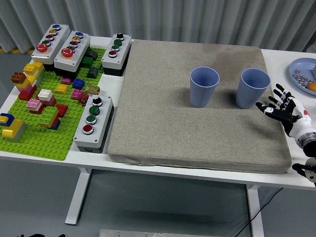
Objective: Pick cup pour cup place
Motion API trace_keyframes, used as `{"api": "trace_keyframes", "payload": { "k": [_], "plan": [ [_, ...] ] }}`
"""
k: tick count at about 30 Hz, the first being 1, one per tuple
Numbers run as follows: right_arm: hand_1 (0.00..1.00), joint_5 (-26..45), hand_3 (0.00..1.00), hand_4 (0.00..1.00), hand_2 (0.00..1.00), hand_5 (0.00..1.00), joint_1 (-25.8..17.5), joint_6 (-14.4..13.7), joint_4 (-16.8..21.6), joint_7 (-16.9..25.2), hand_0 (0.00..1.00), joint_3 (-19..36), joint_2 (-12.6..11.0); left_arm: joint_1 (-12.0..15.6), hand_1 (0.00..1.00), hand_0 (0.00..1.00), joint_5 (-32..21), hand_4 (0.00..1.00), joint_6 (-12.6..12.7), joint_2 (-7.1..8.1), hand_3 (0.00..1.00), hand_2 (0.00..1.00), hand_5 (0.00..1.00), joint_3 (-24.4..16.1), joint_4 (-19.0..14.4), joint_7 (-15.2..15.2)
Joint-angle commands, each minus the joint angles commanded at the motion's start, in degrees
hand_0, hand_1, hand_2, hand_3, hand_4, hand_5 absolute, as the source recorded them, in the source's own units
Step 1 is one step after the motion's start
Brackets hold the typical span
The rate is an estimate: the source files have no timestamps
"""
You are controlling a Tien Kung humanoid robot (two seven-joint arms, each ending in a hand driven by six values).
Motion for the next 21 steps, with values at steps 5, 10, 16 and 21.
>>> {"api": "trace_keyframes", "payload": {
  "k": [5, 10, 16, 21],
  "plan": [
    [0.909, 0.02, 0.998, 0.856, 0.998, 0.143, 1.32, -0.17, -1.19, 0.09, 0.944, -0.85, 0.48, 0.17, 0.764, 0.772, -0.22, 0.502, 0.0, 0.09, 0.672, 0.819, 0.998, 0.38, 0.0, -0.04],
    [0.908, -0.19, 0.998, 0.853, 0.998, 0.156, 1.91, -0.18, -1.49, 0.05, 0.941, -1.13, 0.6, 0.17, 0.764, 0.772, -0.3, 0.502, 0.03, 0.14, 0.671, 0.819, 0.998, 0.46, 0.0, -0.09],
    [0.905, -0.3, 0.998, 0.85, 0.998, 0.162, 2.81, -0.18, -2.09, 0.04, 0.939, -1.29, 0.62, -0.05, 0.764, 0.772, -0.44, 0.502, 0.05, 0.12, 0.67, 0.819, 0.998, 0.55, 0.0, -0.16],
    [0.904, -0.29, 0.998, 0.849, 0.995, 0.163, 3.55, -0.12, -2.48, -0.05, 0.939, -1.49, 0.7, -0.16, 0.764, 0.772, -0.68, 0.502, 0.07, 0.13, 0.67, 0.819, 0.998, 0.68, 0.0, -0.22]
  ]
}}
